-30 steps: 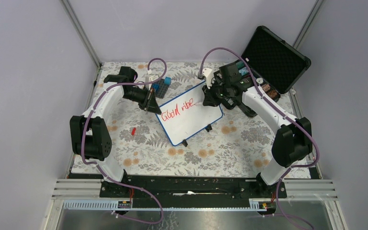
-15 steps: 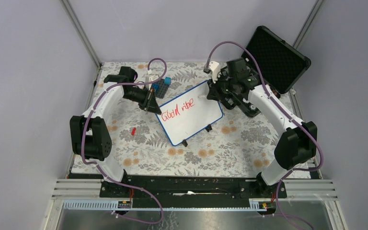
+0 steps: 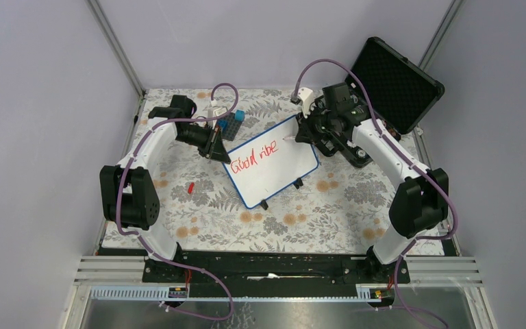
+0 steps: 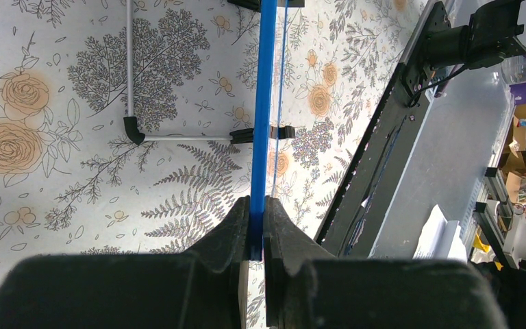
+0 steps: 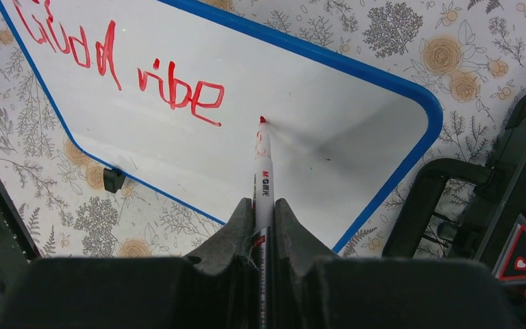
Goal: Write a sentence on the whiteboard
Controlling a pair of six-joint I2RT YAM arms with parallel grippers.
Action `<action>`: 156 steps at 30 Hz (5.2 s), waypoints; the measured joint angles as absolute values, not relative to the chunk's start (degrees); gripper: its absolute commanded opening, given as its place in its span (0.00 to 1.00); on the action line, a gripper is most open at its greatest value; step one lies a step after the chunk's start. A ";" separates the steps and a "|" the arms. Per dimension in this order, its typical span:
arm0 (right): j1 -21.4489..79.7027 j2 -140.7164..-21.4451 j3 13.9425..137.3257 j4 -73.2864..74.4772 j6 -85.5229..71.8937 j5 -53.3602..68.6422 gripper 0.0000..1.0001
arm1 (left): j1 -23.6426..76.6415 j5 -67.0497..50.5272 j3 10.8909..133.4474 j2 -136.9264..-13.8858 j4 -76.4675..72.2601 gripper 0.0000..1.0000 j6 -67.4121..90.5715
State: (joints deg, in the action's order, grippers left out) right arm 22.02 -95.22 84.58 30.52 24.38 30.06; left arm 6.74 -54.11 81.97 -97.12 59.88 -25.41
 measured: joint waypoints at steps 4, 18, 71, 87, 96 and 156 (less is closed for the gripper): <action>22.09 -95.85 85.43 30.74 24.14 30.17 0.00 | 6.74 -54.06 81.97 -97.12 59.86 0.00 -25.41; 25.10 -96.40 86.39 30.50 24.03 30.22 0.00 | 6.74 -54.04 81.97 -97.12 59.88 0.00 -25.41; 32.53 -90.00 77.89 35.24 26.30 35.75 0.00 | 5.72 -54.61 81.08 -95.70 59.33 0.36 -24.77; 40.69 -89.97 70.02 22.98 17.74 34.15 0.00 | 2.83 -57.25 77.10 -94.50 59.42 0.38 -26.55; 45.54 -89.91 69.43 18.28 17.26 29.41 0.00 | 3.62 -57.95 77.10 -94.61 59.42 0.35 -26.98; 50.92 -92.23 65.54 12.19 19.51 17.56 0.00 | 4.58 -58.08 77.10 -95.44 58.46 0.00 -27.51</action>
State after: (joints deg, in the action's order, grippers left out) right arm 50.92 -92.23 65.54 12.19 19.51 17.56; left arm 4.58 -58.08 77.10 -95.44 58.46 -27.51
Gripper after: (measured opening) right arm 0.155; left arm 0.090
